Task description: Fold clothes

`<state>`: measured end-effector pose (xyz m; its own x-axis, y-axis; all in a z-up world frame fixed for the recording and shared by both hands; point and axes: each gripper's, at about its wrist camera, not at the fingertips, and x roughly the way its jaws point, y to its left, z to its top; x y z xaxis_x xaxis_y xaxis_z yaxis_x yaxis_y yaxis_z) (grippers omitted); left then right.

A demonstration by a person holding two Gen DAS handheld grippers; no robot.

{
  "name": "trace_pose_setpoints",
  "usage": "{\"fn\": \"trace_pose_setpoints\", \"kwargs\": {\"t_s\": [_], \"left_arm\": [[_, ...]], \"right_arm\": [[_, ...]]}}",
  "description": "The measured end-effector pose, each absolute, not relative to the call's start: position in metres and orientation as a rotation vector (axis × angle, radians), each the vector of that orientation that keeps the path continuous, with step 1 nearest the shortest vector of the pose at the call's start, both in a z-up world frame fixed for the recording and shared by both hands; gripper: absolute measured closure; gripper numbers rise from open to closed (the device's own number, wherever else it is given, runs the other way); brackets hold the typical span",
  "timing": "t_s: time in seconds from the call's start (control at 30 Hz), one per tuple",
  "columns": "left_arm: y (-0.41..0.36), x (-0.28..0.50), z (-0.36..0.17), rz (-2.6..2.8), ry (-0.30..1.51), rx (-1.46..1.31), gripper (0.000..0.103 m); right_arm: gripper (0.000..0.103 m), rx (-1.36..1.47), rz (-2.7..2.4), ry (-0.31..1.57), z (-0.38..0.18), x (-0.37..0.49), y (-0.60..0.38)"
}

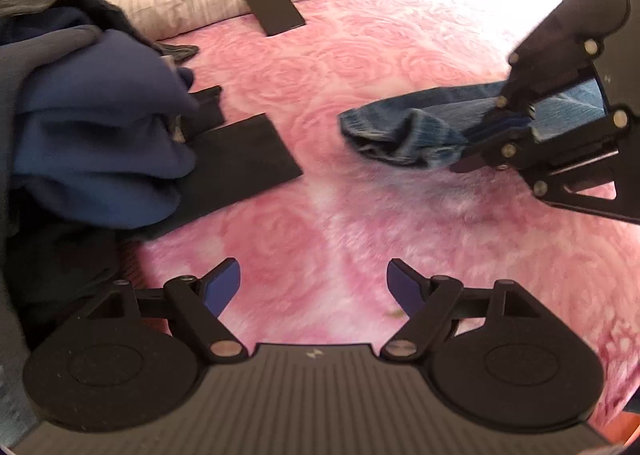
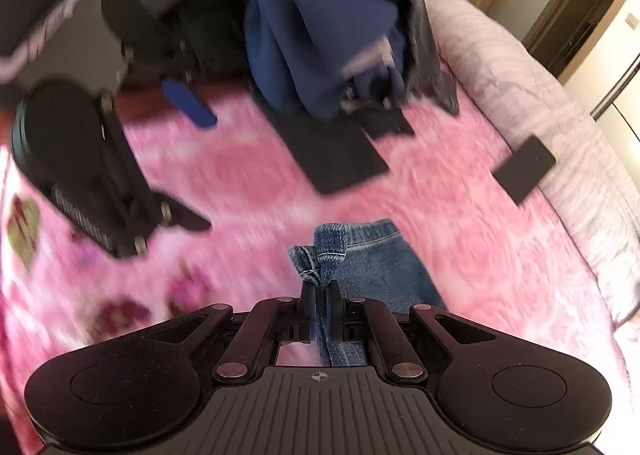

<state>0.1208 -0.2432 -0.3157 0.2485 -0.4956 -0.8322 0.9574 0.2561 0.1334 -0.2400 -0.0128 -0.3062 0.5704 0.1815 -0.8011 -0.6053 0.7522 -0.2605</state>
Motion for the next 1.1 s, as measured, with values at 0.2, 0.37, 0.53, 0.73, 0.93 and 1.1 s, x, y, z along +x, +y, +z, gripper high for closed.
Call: {"fn": "trace_pose_setpoints", "kwargs": {"t_s": [0.2, 0.37, 0.53, 0.73, 0.93, 1.1], "left_arm": [[-0.220, 0.120, -0.303, -1.078, 0.760, 0.770, 0.025], [-0.225, 0.109, -0.296, -1.109, 0.744, 0.814, 0.025], [-0.263, 0.077, -0.288, -1.223, 0.681, 0.867, 0.025], [-0.336, 0.015, -0.280, -1.386, 0.593, 0.905, 0.025], [-0.409, -0.056, -0.287, -1.534, 0.516, 0.963, 0.025], [-0.454, -0.105, -0.300, -1.615, 0.473, 1.044, 0.025]], "right_arm": [[0.100, -0.422, 0.590, 0.713, -0.265, -0.244, 0.042], [0.100, -0.248, 0.501, 0.627, -0.236, -0.251, 0.003], [0.100, 0.029, 0.245, 0.555, -0.195, -0.280, -0.107], [0.100, 0.323, -0.156, 0.508, -0.175, -0.357, -0.257], [0.100, 0.661, -0.439, 0.601, -0.260, -0.430, -0.382], [0.100, 0.885, -0.459, 0.713, -0.329, -0.459, -0.435]]}}
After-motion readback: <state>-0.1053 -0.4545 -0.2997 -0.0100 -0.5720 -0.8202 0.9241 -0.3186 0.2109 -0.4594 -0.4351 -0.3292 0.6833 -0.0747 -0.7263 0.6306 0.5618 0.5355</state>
